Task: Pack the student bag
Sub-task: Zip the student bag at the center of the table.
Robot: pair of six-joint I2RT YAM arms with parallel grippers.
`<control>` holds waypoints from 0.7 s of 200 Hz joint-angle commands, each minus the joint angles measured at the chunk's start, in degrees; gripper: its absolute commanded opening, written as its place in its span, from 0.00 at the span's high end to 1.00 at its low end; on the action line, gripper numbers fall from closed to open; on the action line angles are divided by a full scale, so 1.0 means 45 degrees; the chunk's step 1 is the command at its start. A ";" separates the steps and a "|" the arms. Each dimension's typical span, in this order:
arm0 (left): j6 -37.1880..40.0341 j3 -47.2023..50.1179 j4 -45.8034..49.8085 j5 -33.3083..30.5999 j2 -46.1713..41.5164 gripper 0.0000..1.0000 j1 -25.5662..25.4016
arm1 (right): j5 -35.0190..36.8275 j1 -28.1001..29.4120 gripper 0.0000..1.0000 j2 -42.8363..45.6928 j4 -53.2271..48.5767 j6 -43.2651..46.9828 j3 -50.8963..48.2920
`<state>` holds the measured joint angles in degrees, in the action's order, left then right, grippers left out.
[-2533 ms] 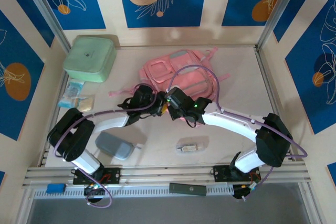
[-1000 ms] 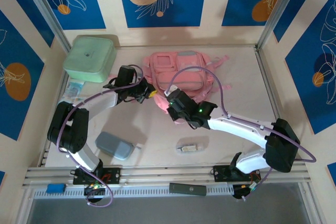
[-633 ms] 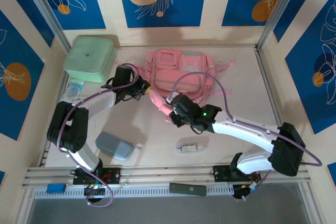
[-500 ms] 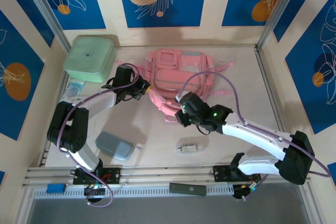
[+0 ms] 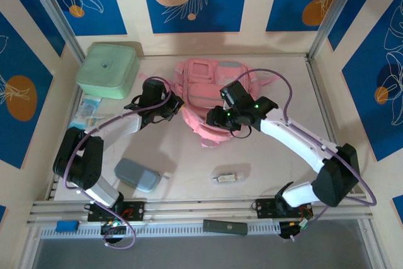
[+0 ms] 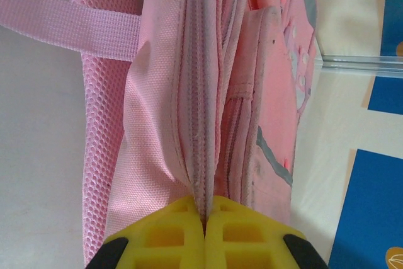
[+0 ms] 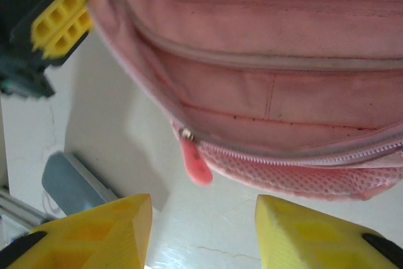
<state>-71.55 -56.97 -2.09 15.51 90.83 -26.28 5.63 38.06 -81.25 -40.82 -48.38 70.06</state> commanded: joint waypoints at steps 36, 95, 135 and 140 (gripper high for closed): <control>-0.0021 0.0065 -0.0830 -0.0920 -0.0869 1.00 -0.0351 | 0.2089 0.0918 0.63 -0.2485 -0.2764 -0.0797 0.2621; -0.0013 0.0082 -0.0845 -0.1044 -0.0848 1.00 -0.0331 | 0.3924 0.2676 0.77 -0.2113 -0.4722 -0.0136 0.1457; -0.0077 0.0091 -0.0933 -0.1044 -0.0882 1.00 -0.0350 | 0.1444 0.1960 0.69 -0.0964 -0.3207 0.0779 0.0810; -0.0077 0.0083 -0.0931 -0.1062 -0.0896 1.00 -0.0351 | 0.1123 0.1659 0.67 -0.0772 -0.3020 0.0641 0.0799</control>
<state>-71.70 -56.12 -2.04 12.62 90.06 -27.57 17.50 49.36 -89.93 -57.60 -46.37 74.04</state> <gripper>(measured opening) 0.064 0.295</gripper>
